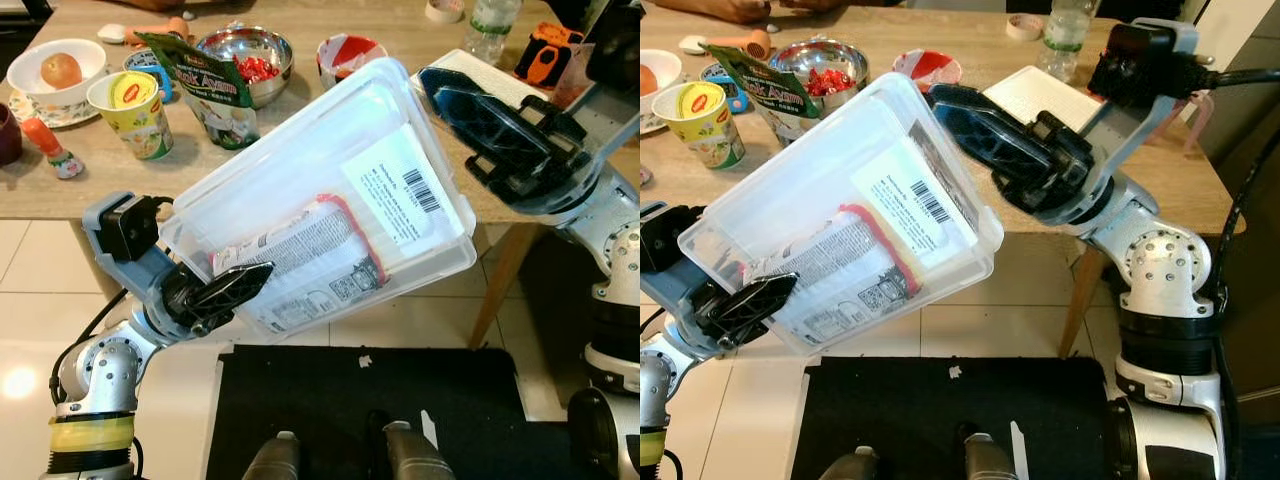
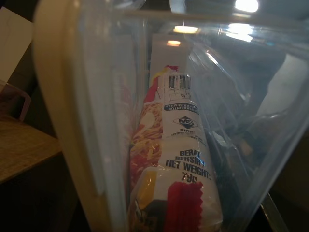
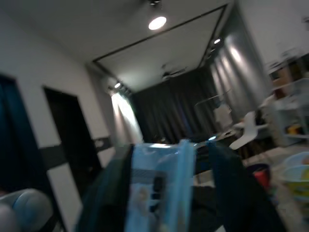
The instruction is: Restocking fridge
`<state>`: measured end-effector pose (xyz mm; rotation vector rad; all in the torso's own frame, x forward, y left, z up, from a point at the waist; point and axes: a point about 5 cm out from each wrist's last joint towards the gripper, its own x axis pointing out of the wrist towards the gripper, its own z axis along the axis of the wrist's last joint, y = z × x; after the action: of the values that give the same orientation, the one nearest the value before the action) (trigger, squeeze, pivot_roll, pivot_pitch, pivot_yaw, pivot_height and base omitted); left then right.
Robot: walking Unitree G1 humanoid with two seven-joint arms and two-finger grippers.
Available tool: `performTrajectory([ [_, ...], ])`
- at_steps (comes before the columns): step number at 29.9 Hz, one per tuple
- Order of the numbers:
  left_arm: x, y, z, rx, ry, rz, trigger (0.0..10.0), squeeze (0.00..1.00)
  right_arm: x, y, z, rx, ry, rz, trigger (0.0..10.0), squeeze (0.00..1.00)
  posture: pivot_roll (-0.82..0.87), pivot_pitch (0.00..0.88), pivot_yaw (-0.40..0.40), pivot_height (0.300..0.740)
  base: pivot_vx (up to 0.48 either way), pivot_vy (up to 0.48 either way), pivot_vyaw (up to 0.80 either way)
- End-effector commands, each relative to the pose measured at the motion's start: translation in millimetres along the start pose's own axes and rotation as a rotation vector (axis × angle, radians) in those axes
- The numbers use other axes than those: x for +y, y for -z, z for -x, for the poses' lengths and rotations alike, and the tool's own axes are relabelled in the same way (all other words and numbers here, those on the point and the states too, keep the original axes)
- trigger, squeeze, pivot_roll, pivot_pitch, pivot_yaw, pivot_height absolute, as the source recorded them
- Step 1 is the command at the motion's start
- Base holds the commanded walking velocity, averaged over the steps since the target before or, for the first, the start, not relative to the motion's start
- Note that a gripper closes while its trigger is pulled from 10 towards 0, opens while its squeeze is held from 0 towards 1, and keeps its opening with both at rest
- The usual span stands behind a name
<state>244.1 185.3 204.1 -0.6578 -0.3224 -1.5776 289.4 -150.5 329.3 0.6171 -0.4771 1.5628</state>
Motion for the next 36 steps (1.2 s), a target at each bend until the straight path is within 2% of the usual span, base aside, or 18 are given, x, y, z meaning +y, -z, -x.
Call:
performTrajectory([
  [1, -2.9, 1.1, 1.0, -0.027, 0.01, 0.003, 0.0, 0.0, 0.5, -5.8, 9.2, -0.026, 0.019, 0.017, 10.0, 1.0, 0.0, 0.184, -0.057, 0.74, 0.0, 0.0, 0.0],
  [7, -2.7, 2.6, 9.9, -0.028, -0.039, 0.004, 0.0, 0.0, -6.7, -9.2, 25.4, -0.057, 0.113, 0.041, 10.0, 1.0, 0.0, 0.184, -0.057, 0.74, 0.0, 0.0, 0.0],
  [8, -1.6, 3.1, 16.6, -0.032, -0.078, 0.002, 0.0, 0.0, -11.6, -9.2, 32.8, -0.07, 0.172, 0.059, 10.0, 0.9, 0.0, 0.185, -0.055, 0.74, 0.0, 0.0, 0.0],
  [9, -0.4, 3.8, 24.0, -0.034, -0.123, -0.003, 0.0, 0.0, -16.3, -8.6, 40.9, -0.081, 0.234, 0.078, 10.0, 0.52, 0.0, 0.185, -0.055, 0.74, 0.0, 0.0, 0.0],
  [11, 0.4, 4.2, 28.8, -0.034, -0.152, -0.006, 0.0, 0.0, -19.1, -8.1, 46.1, -0.088, 0.272, 0.089, 10.0, 0.52, 0.0, 0.185, -0.055, 0.74, 0.0, 0.0, 0.0],
  [12, 1.6, 4.6, 37.7, -0.041, -0.211, -0.016, 0.0, 0.0, -22.4, -5.9, 55.6, -0.103, 0.332, 0.092, 10.0, 0.0, 0.0, 0.183, -0.054, 0.74, 0.0, 0.0, 0.0],
  [14, 1.6, 4.6, 37.7, -0.041, -0.211, -0.016, 0.0, 0.0, -22.4, -5.9, 55.6, -0.103, 0.332, 0.092, 10.0, 0.0, 0.0, 0.183, -0.054, 0.74, 0.0, 0.0, 0.0],
  [16, 1.3, 7.7, 58.6, -0.041, -0.332, -0.027, 0.0, 0.0, -26.1, 4.4, 78.5, -0.11, 0.445, 0.074, 10.0, 0.0, 0.01, 0.178, -0.052, 0.74, 0.0, 0.0, 0.0],
  [19, -1.5, 12.0, 71.0, -0.026, -0.395, -0.02, 0.0, 0.0, -24.2, 14.4, 92.5, -0.089, 0.489, 0.047, 10.0, 0.0, 0.01, 0.176, -0.051, 0.74, 0.0, 0.0, 0.0],
  [21, -8.5, 23.6, 88.9, 0.025, -0.476, 0.016, 0.0, 0.0, -17.1, 40.4, 116.0, 0.014, 0.549, -0.02, 10.0, 0.0, 0.01, 0.172, -0.05, 0.74, 0.0, 0.0, 0.0],
  [24, -9.9, 30.6, 96.3, 0.061, -0.513, 0.039, 0.0, 0.0, -15.5, 57.0, 127.3, 0.1, 0.596, -0.044, 10.0, 0.0, 0.01, 0.171, -0.05, 0.74, 0.0, 0.0, 0.0],
  [25, -10.1, 40.4, 104.3, 0.102, -0.553, 0.072, 0.0, 0.0, -15.9, 79.6, 144.4, 0.212, 0.68, -0.073, 10.0, 0.0, 0.01, 0.171, -0.05, 0.74, 0.0, 0.0, 0.0],
  [26, -9.9, 50.4, 110.4, 0.14, -0.587, 0.105, 0.9, 0.0, -15.5, 101.0, 163.1, 0.3, 0.768, -0.11, 10.0, 0.0, 0.0, 0.172, -0.051, 0.74, 0.0, 0.0, 0.0],
  [30, -9.9, 56.9, 114.0, 0.164, -0.606, 0.126, 0.9, 0.0, -13.9, 114.5, 175.5, 0.356, 0.822, -0.136, 10.0, 0.0, 0.0, 0.172, -0.051, 0.74, 0.0, 0.0, 0.0],
  [32, -5.7, 72.8, 120.0, 0.215, -0.677, 0.157, 8.2, 0.0, -10.5, 144.3, 203.0, 0.426, 0.97, -0.198, 10.0, 0.0, 0.0, 0.172, -0.051, 0.74, 0.0, 0.0, 0.0],
  [33, -3.5, 80.1, 123.3, 0.246, -0.715, 0.162, 10.0, 0.0, -8.1, 156.5, 214.0, 0.455, 1.036, -0.215, 10.0, 0.0, 0.0, 0.171, -0.051, 0.74, 0.0, 0.0, 0.0],
  [35, -2.3, 93.6, 130.4, 0.304, -0.767, 0.183, 10.0, 0.0, -2.0, 176.7, 233.7, 0.508, 1.17, -0.237, 10.0, 0.0, 0.0, 0.171, -0.052, 0.74, 0.0, 0.0, 0.0],
  [36, -2.3, 93.6, 130.4, 0.304, -0.767, 0.183, 10.0, 0.0, -2.0, 176.7, 233.7, 0.508, 1.17, -0.237, 10.0, 0.0, 0.0, 0.171, -0.052, 0.74, 0.0, 0.0, 0.0],
])
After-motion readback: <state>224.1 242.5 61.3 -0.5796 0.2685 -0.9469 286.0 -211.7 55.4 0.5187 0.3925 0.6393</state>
